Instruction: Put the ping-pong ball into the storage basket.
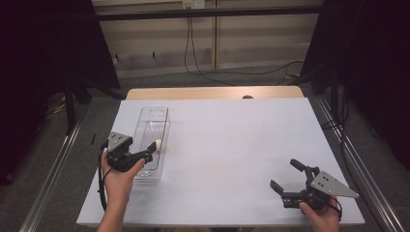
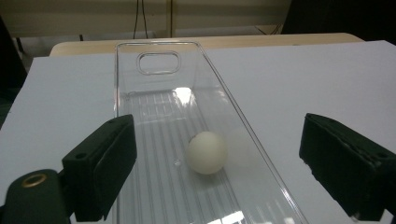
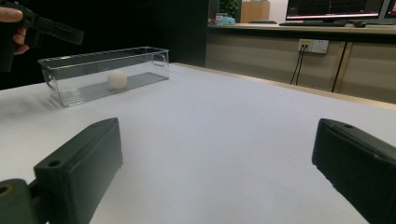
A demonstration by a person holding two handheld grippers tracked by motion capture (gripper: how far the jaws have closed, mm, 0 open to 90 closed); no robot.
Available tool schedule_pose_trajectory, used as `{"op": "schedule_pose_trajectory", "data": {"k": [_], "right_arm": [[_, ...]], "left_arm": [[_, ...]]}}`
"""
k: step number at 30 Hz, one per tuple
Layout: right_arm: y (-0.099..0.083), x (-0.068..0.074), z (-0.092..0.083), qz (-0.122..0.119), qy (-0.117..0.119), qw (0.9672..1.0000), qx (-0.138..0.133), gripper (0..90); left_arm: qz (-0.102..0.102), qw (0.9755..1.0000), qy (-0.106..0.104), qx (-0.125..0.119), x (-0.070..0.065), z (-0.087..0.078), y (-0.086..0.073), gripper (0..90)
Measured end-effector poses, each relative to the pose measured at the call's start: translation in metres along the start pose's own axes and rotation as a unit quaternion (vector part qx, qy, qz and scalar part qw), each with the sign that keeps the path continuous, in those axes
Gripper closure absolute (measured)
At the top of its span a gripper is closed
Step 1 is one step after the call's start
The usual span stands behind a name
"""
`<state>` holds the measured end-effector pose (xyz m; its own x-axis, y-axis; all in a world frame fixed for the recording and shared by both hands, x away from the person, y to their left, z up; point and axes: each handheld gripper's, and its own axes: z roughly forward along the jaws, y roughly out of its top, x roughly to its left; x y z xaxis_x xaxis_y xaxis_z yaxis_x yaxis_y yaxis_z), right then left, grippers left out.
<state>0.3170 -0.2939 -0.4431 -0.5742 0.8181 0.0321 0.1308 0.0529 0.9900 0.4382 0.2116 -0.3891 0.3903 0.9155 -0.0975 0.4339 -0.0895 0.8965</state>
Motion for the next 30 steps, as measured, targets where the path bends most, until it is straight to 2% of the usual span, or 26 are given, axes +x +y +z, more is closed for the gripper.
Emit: {"op": "schedule_pose_trajectory", "data": {"k": [4, 9, 13, 22, 26, 28, 29, 30], "right_arm": [[0.000, 0.001, 0.001, 0.001, 0.003, 1.0000, 0.000, 1.2], [0.000, 0.001, 0.001, 0.005, -0.002, 1.0000, 0.000, 1.2], [0.000, 0.000, 0.001, -0.001, 0.002, 1.0000, 0.003, 1.2], [-0.001, 0.001, 0.001, -0.002, 0.002, 1.0000, 0.002, 1.2], [0.000, 0.001, 0.001, 0.001, 0.001, 1.0000, -0.001, 1.2], [0.000, 0.001, 0.001, 0.001, 0.002, 1.0000, -0.001, 1.2], [-0.001, 0.001, 0.001, -0.002, 0.002, 1.0000, 0.000, 1.2], [-0.001, 0.001, 0.001, -0.004, 0.003, 1.0000, 0.001, 1.2]], "left_arm": [[0.004, 1.0000, -0.002, -0.001, -0.001, -0.002, -0.007, 9.8], [0.004, 0.9999, -0.001, -0.014, 0.000, -0.006, -0.015, 8.6], [0.005, 0.9997, -0.001, -0.023, -0.002, -0.010, -0.019, 8.2], [0.016, 0.9991, 0.004, -0.039, -0.006, -0.016, -0.029, 6.6], [0.018, 0.9985, -0.001, -0.051, -0.006, -0.018, -0.033, 5.6], [0.011, 0.9983, -0.006, -0.056, -0.006, -0.019, -0.035, 5.1], [0.017, 0.9982, -0.013, -0.055, -0.005, -0.019, -0.036, 4.5], [0.019, 0.9982, -0.009, -0.056, -0.005, -0.019, -0.037, 4.4]]}}
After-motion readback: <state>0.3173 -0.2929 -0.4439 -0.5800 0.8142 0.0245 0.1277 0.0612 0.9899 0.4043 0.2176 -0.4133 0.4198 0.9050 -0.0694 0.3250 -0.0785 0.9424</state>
